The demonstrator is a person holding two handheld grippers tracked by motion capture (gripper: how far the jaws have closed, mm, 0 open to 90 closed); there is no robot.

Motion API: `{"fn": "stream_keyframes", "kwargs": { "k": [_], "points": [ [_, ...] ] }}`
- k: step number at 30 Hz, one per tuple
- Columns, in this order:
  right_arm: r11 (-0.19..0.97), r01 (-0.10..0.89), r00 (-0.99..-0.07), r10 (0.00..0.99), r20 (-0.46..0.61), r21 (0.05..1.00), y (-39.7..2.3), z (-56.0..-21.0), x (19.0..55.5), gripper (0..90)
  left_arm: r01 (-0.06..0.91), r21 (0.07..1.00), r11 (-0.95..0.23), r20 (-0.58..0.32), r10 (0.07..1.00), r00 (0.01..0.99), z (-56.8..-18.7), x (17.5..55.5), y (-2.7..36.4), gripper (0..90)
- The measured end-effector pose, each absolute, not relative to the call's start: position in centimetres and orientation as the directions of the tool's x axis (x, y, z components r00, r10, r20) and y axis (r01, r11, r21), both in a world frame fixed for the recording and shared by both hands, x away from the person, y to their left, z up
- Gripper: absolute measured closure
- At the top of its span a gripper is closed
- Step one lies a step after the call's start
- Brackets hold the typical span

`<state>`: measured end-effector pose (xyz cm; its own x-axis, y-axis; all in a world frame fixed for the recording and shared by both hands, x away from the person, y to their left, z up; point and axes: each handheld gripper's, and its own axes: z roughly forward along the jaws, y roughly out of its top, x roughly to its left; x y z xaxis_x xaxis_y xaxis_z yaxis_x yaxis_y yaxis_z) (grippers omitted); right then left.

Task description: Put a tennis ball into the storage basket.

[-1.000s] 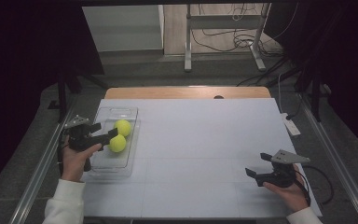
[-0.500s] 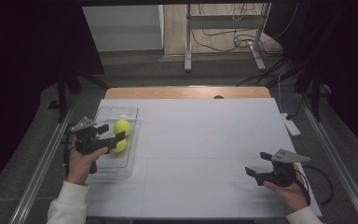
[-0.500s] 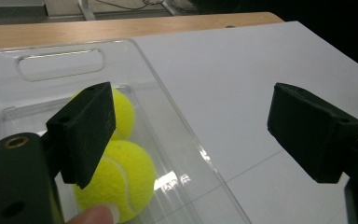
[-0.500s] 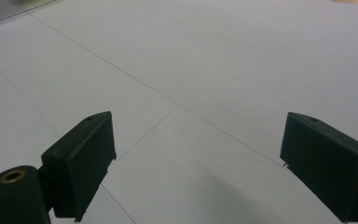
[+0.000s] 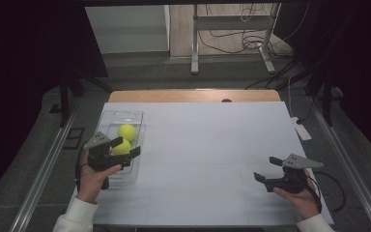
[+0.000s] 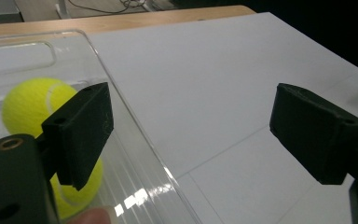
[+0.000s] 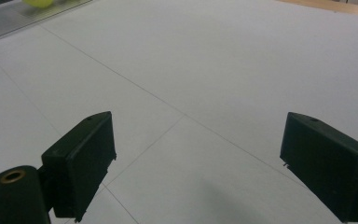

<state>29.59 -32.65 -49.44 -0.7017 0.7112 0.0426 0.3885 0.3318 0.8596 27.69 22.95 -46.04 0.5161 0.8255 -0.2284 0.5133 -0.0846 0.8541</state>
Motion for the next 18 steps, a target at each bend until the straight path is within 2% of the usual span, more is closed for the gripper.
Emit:
{"fn": "stream_keyframes", "kwargs": {
  "k": [6,18],
  "points": [
    [0.32,0.388,-0.705,0.707,0.055,0.864,-32.7,-49.4,29.6,10.7,0.516,0.847,-0.126,-0.208,0.816,0.54,-47.9,26.6,22.2,13.9],
    [0.307,0.385,-0.704,0.708,0.061,0.87,-32.6,-49.1,29.7,10.7,0.514,0.847,-0.136,-0.204,0.809,0.551,-48.6,26.2,22.0,13.5]
  ]
}}
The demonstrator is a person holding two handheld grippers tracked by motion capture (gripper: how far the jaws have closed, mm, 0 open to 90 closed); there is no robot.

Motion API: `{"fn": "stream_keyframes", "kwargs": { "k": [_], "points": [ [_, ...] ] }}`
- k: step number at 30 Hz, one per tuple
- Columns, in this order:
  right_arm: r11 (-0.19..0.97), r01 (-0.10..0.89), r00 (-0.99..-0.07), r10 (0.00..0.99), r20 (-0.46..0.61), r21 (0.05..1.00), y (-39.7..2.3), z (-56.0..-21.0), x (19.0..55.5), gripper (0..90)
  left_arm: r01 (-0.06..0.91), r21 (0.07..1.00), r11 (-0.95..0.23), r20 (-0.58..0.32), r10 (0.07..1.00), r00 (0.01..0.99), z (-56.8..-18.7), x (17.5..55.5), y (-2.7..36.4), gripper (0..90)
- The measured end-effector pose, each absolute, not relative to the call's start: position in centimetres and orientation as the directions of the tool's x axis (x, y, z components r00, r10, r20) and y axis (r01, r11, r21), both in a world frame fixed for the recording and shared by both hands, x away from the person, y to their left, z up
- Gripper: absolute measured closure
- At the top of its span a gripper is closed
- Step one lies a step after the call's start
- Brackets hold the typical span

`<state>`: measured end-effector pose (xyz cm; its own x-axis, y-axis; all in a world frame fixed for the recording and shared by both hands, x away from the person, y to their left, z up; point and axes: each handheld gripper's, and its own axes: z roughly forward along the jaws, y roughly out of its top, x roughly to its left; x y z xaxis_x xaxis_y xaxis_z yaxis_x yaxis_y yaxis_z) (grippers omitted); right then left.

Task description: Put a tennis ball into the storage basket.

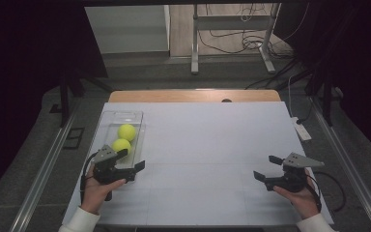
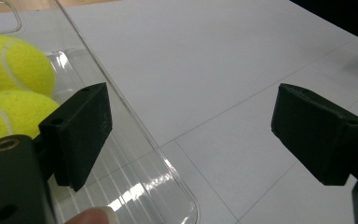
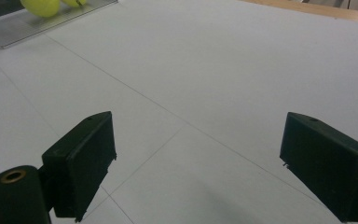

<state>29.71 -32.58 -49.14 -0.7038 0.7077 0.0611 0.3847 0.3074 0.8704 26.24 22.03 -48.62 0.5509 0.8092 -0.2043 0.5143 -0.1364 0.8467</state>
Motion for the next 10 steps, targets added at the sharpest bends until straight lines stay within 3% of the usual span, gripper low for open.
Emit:
{"fn": "stream_keyframes", "kwargs": {
  "k": [10],
  "points": [
    [0.301,0.382,-0.708,0.703,0.068,0.874,-32.75,-49.07,29.77,10.7,0.512,0.848,-0.136,-0.204,0.808,0.553,-48.54,26.27,21.92,13.5]
  ]
}}
